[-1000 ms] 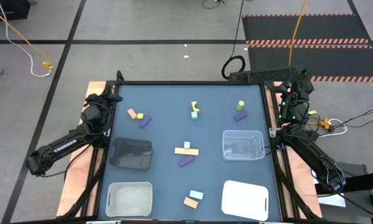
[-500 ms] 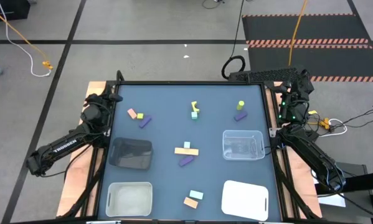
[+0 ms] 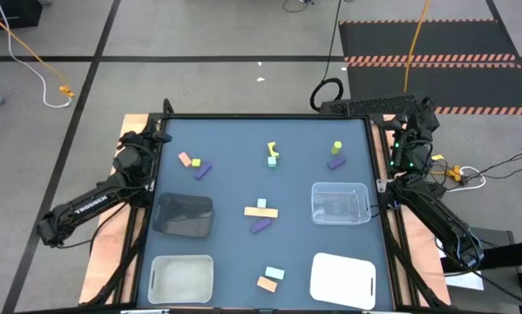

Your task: Sort & place blocks by color

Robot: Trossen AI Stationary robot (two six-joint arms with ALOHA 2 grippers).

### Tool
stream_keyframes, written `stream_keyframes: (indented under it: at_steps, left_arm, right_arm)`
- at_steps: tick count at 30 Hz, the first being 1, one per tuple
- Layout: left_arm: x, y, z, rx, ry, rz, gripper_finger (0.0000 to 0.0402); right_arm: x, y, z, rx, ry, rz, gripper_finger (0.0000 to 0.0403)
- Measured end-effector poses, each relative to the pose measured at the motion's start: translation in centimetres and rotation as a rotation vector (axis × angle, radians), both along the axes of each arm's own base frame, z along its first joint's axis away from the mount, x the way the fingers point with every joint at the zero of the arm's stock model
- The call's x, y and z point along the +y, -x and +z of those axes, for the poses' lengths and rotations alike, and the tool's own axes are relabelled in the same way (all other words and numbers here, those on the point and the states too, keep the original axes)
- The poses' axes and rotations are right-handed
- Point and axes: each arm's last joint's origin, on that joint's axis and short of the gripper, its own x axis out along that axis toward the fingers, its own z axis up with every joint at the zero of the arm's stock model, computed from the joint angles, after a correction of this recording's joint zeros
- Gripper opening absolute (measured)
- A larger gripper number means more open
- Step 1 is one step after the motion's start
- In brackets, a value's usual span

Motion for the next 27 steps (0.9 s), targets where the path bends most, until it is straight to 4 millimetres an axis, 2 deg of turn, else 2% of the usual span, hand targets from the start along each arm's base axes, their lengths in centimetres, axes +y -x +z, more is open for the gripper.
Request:
stream_keyframes:
  at_steps: [7,13,19,27]
  left_arm:
    - [0.0,0.0,0.0,0.0,0.0,0.0,0.001]
    - [0.0,0.0,0.0,-0.001,0.0,0.0,0.001]
    - [0.0,0.0,0.0,0.0,0.0,0.0,0.001]
    - [0.0,0.0,0.0,0.001,0.0,0.0,0.001]
  right_arm:
    - [0.0,0.0,-0.1,-0.025,0.002,0.013,0.0228]
    - [-0.1,-0.5,-0.2,-0.053,0.017,0.172,0.0228]
    - [0.0,-1.7,-0.2,-0.019,0.04,0.608,0.0228]
    - [0.6,-2.8,-0.7,0.022,-0.013,1.063,0.0228]
